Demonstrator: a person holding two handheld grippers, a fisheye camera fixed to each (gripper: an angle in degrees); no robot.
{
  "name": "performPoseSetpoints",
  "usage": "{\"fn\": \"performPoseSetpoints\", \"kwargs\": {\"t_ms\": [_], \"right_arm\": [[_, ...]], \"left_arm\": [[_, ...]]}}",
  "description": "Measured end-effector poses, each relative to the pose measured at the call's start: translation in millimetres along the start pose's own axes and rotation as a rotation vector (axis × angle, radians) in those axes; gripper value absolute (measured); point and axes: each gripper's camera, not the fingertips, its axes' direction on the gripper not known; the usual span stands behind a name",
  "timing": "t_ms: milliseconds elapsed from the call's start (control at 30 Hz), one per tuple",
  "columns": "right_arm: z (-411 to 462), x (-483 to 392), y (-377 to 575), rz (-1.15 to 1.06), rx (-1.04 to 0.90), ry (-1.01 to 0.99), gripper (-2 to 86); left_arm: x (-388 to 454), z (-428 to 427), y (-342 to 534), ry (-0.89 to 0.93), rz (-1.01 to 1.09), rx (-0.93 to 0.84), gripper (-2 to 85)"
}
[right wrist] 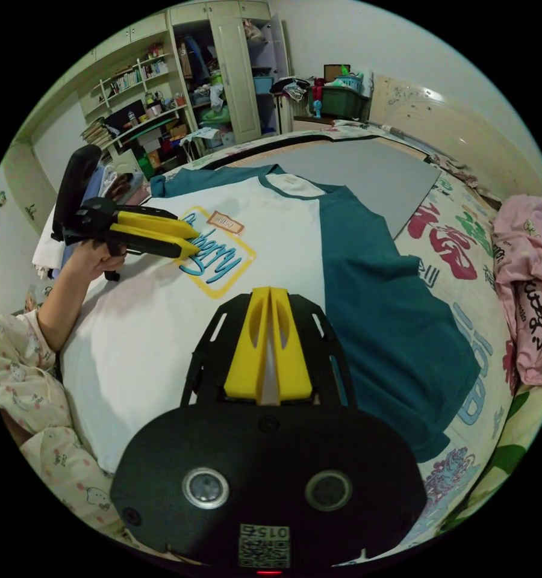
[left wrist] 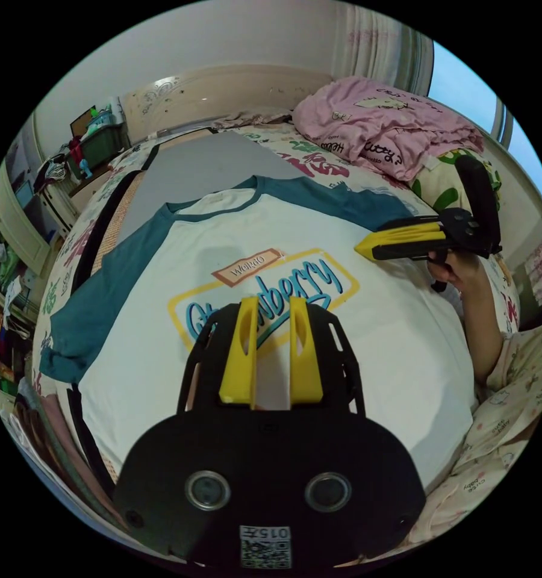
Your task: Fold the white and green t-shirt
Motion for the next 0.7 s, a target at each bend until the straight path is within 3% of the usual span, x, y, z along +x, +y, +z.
{"fn": "performPoseSetpoints", "kwargs": {"t_ms": [700], "right_arm": [[-45.2,-4.9,-61.6,-0.003,-0.008,0.009,-1.0]], "left_arm": [[11.4,-6.1,2.0,0.001,0.003,-0.007,8.2]]}}
